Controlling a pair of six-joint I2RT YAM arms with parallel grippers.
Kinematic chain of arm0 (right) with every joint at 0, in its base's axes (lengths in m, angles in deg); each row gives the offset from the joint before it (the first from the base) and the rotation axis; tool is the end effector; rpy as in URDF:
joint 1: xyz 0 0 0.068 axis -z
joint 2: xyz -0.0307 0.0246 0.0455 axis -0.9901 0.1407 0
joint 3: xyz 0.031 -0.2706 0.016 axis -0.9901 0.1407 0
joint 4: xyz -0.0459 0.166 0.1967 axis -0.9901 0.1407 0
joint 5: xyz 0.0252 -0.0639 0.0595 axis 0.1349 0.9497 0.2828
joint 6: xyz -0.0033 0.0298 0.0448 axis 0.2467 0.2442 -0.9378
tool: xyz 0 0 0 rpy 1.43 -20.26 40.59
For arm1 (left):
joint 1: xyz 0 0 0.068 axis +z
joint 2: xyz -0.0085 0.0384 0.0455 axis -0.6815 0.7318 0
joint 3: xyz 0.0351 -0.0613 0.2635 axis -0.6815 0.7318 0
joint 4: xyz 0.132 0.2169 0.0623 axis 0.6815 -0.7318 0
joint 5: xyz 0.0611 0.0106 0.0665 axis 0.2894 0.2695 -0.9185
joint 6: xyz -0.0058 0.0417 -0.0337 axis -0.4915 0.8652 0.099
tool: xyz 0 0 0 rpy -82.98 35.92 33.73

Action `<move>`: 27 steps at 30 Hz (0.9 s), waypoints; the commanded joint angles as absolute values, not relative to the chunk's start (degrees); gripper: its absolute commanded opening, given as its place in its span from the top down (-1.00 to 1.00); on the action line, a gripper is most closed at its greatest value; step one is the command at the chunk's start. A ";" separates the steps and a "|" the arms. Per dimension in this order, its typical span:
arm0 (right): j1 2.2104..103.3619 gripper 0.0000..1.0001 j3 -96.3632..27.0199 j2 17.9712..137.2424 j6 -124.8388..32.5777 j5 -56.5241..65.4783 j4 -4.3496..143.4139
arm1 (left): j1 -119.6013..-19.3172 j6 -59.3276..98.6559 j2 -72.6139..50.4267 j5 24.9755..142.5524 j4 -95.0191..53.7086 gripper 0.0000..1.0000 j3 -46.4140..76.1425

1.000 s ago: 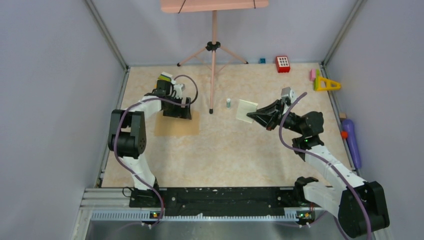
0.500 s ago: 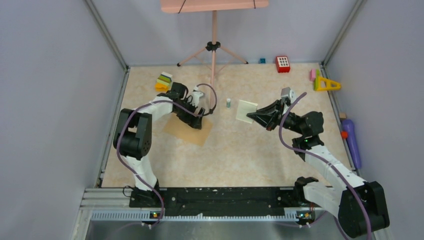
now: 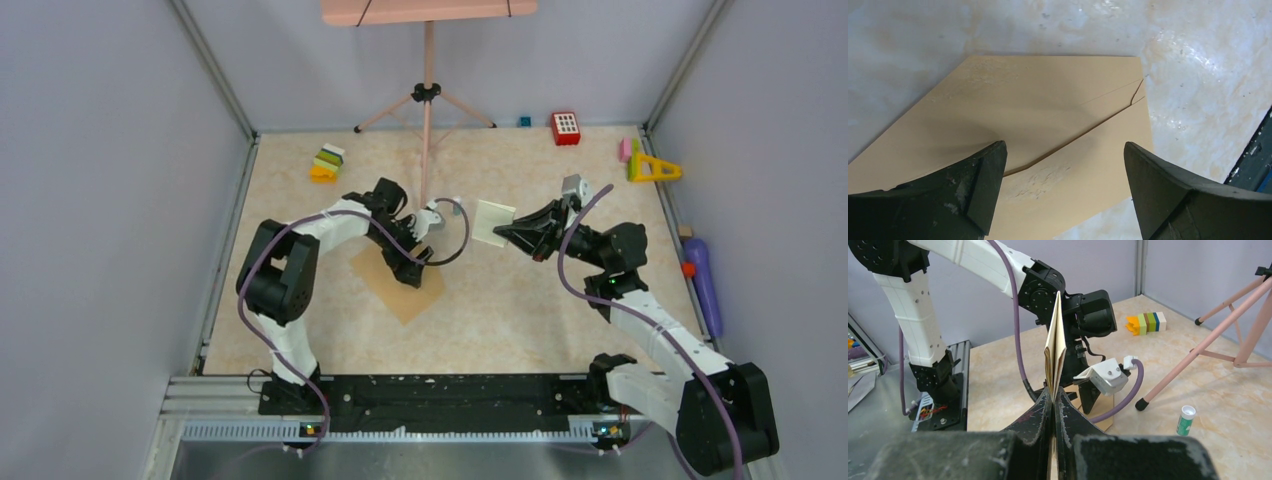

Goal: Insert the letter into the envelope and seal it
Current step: Place the letter in the envelope.

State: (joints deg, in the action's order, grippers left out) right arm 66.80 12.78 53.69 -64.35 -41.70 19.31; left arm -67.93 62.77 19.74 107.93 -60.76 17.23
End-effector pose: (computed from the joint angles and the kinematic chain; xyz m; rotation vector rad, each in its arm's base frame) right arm 0.1944 0.0822 0.3025 -0.7577 1.2462 1.1440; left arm 0.3133 -0.1669 0.1695 1.3926 2.3622 -0.7741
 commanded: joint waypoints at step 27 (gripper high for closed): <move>73.23 1.00 5.37 50.14 -67.88 -46.18 20.53 | -68.36 51.34 -3.99 103.98 -54.57 -0.96 19.19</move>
State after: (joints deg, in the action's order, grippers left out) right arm 72.85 9.26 51.53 -67.85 -44.35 19.73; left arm -73.07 57.90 5.03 105.65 -56.43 14.50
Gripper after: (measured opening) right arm 0.005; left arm 0.983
